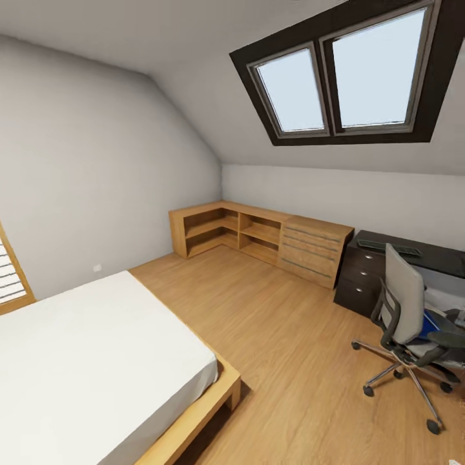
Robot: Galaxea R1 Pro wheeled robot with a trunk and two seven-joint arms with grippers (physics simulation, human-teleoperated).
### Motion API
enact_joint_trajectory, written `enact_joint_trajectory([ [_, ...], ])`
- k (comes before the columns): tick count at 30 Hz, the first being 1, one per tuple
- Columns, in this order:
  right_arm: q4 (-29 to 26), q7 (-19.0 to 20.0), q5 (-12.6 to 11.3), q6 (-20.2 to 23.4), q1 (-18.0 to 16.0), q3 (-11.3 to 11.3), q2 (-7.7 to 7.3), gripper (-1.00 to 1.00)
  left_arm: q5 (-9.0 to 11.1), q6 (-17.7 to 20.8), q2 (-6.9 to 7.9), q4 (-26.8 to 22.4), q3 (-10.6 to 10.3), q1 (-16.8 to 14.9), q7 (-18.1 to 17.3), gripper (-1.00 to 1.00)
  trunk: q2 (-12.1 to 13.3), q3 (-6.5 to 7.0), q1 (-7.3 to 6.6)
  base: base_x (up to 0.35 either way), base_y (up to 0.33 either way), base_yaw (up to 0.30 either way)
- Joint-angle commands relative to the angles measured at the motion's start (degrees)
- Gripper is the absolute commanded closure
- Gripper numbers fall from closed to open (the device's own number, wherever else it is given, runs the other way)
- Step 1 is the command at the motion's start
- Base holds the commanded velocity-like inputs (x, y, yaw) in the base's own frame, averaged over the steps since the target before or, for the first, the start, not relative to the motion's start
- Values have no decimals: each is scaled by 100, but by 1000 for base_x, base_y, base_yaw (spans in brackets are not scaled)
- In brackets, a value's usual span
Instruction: In the bedroom, organize the workspace by keeping the computer under the desk, ensuring the monitor is on the desk, placing the keyboard on the desk next to the monitor, placing the mouse on the desk next to the keyboard, moving the folder from the swivel chair onto the desk next to the mouse, stacking the notebook on top of the folder with the pen on top of the notebook, and positioning the swivel chair next to the desk.
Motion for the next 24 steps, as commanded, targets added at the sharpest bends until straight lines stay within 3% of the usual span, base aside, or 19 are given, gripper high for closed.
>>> enact_joint_trajectory([
  [1,-5,-13,-1,-9,-1,4,-1,-100,25,-7,-2,-6,16,1,-9,-100,-8,-9,2,0,0,-264],
  [15,-5,-14,-1,-4,-1,-3,-6,-100,25,-2,1,-6,9,1,-9,-100,-8,-9,2,0,0,-269],
  [24,-11,-14,5,-9,-1,-382,-12,-100,25,-1,0,-6,10,1,-9,-100,-8,-9,2,0,0,-271],
])
